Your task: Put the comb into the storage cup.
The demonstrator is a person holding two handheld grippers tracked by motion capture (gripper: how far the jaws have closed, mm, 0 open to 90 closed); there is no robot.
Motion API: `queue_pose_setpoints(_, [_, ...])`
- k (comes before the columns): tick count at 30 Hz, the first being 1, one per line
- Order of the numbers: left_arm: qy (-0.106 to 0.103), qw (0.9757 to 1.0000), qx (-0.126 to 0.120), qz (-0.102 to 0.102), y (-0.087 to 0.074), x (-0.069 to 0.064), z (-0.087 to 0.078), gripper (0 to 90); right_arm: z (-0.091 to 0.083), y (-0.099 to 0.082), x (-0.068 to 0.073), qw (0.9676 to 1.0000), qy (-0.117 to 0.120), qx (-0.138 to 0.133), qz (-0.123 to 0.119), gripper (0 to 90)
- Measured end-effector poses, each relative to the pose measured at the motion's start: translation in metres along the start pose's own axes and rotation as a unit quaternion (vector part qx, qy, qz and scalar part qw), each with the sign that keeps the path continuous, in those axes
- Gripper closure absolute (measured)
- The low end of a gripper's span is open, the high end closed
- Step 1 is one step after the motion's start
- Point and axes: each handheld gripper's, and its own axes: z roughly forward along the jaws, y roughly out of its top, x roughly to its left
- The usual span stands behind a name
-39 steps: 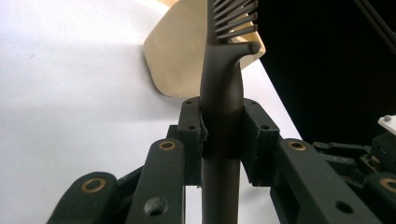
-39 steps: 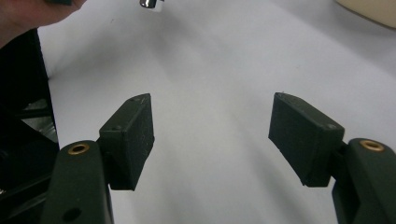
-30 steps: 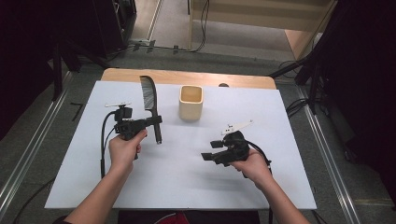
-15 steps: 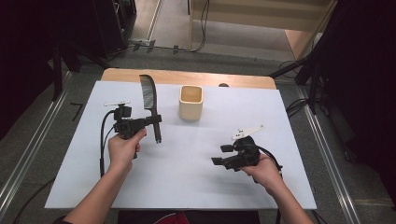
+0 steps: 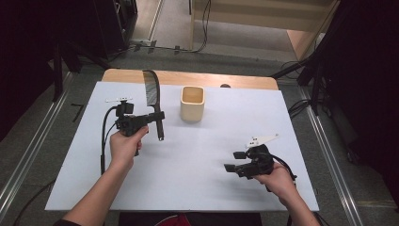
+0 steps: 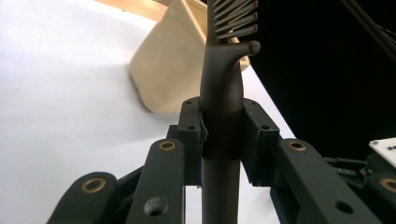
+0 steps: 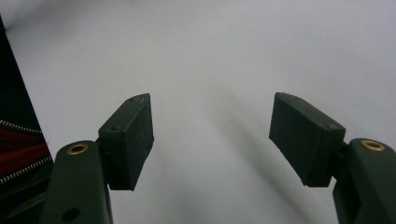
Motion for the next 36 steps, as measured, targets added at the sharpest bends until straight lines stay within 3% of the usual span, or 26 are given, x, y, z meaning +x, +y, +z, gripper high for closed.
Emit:
queue_pose_setpoints(16, [-0.008, 0.9998, 0.0, 0.018, 0.023, -0.006, 0.006, 73.3, -0.011, -0.015, -0.006, 0.9999, -0.01, 0.002, 0.012, 28.5])
queue_pose_setpoints(22, [-0.009, 0.9994, -0.005, 0.033, 0.034, -0.014, 0.009, 73.3, -0.012, -0.017, -0.006, 0.9998, -0.01, 0.004, 0.014, 28.4])
queue_pose_setpoints(25, [-0.005, 0.9985, -0.012, 0.054, 0.04, -0.019, 0.011, 73.3, -0.013, -0.018, -0.007, 0.9998, -0.009, 0.006, 0.017, 28.4])
queue_pose_setpoints(36, [-0.004, 0.9979, -0.038, 0.052, 0.058, -0.026, 0.026, 73.3, -0.012, -0.019, -0.006, 0.9997, -0.012, 0.008, 0.018, 28.3])
